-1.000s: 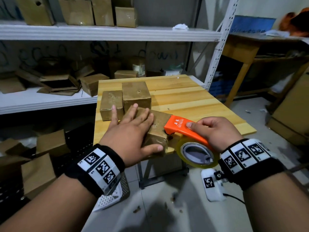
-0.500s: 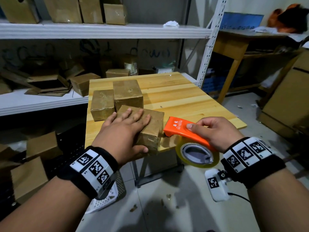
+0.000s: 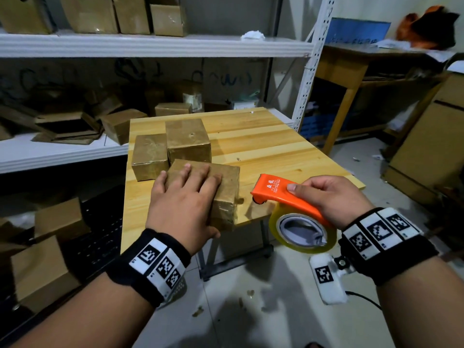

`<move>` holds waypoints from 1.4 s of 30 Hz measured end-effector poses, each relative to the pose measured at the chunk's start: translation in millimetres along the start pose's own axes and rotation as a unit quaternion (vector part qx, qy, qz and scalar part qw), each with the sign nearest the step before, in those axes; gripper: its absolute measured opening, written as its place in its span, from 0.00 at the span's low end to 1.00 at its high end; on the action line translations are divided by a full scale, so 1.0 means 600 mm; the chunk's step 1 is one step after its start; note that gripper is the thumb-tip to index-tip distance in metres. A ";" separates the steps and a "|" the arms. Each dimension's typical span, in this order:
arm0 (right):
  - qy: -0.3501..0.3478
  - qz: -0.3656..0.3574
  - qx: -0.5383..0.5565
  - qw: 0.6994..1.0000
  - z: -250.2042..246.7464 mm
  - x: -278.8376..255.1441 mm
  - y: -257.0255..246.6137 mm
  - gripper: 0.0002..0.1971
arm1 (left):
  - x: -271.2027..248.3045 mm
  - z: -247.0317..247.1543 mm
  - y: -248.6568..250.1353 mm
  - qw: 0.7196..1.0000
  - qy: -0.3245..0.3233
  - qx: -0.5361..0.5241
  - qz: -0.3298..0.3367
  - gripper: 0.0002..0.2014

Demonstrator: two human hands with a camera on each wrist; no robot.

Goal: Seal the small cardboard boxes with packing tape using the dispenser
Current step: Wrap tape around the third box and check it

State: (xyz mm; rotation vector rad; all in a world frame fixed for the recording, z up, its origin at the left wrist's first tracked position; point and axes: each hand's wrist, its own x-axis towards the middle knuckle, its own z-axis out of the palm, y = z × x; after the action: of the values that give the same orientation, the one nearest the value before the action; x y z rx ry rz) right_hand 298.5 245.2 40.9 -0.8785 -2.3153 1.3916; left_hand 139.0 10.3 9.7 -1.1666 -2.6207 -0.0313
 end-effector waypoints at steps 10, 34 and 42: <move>-0.015 0.000 0.044 0.999 -0.010 -0.007 -0.005 0.21 | -0.020 0.007 -0.009 0.998 0.046 -0.008 0.029 0.58; -0.037 -0.059 0.124 0.990 0.043 -0.016 -0.077 0.27 | -0.017 -0.021 -0.071 0.957 0.143 -0.240 -0.082 0.59; -0.017 -0.044 0.094 0.994 0.043 -0.014 -0.068 0.18 | -0.005 0.007 -0.118 0.893 0.176 -0.389 -0.139 0.53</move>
State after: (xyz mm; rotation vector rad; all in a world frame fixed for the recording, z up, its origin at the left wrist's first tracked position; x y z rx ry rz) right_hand 277.2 208.1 64.2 -0.6930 -2.1756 1.5660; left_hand 88.2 -39.4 11.2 -0.8311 -2.4409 -1.3191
